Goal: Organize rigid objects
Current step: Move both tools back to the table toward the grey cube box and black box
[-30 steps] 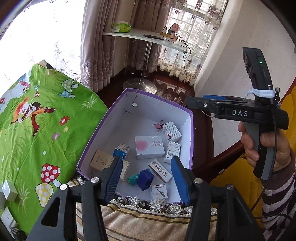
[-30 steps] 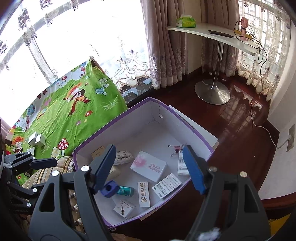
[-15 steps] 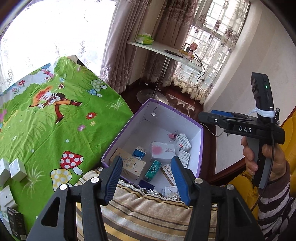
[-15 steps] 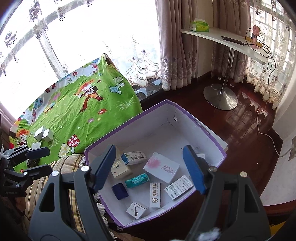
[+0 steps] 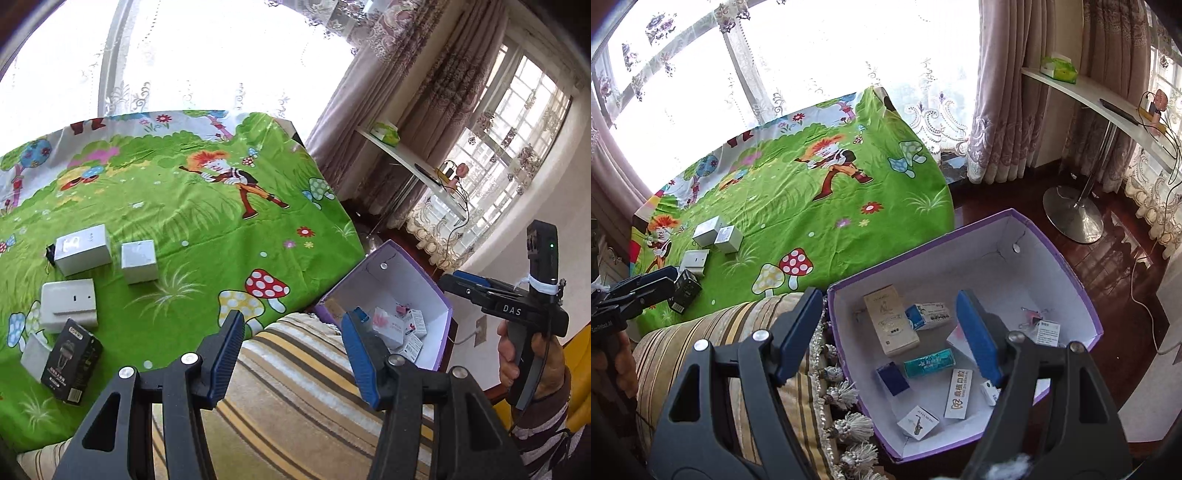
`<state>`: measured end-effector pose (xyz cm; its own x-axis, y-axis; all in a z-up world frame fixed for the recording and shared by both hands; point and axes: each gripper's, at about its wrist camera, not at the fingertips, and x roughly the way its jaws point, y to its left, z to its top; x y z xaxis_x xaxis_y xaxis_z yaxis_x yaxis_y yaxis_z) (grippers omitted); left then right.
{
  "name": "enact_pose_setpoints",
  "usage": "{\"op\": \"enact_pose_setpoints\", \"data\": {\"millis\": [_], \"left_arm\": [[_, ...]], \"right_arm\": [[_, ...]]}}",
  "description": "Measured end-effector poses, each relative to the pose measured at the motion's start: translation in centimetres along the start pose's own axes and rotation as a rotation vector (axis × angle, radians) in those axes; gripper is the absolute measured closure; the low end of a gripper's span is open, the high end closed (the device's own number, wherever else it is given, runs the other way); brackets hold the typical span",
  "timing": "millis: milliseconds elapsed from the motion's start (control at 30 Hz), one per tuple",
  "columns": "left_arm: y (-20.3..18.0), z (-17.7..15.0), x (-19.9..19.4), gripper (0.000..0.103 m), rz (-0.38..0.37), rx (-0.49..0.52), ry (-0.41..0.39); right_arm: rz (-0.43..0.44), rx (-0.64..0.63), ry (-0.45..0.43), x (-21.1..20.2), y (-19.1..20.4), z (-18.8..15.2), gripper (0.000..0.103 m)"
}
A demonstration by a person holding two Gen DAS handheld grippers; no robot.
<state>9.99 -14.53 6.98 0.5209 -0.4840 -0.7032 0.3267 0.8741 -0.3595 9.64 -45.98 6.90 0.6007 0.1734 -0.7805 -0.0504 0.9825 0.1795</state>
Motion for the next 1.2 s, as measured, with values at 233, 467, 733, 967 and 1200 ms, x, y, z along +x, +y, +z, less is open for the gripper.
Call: {"op": "enact_pose_setpoints", "data": {"millis": [233,467,733,967,1200], "left_arm": [[7.8,-1.5,-3.3,0.047,0.116,-0.172,-0.041],[15.3,-3.2,-5.6,0.044,0.223,-0.428,-0.043],[21.3,-4.1,-5.3,0.039,0.310,-0.722,-0.005],[24.4,-4.0,-3.3,0.038,0.365,-0.862,0.051],[25.7,-3.8,-0.4,0.038,0.419,-0.908,0.126]], "right_arm": [[0.065,-0.101,0.036,1.7,5.3,0.3,0.025],[0.128,-0.259,0.078,3.5,11.8,0.3,0.022],[0.179,-0.446,0.100,5.4,18.9,0.2,0.017],[0.239,-0.558,0.138,6.9,23.3,-0.6,0.017],[0.286,-0.659,0.168,7.8,26.3,-1.6,0.016]]}}
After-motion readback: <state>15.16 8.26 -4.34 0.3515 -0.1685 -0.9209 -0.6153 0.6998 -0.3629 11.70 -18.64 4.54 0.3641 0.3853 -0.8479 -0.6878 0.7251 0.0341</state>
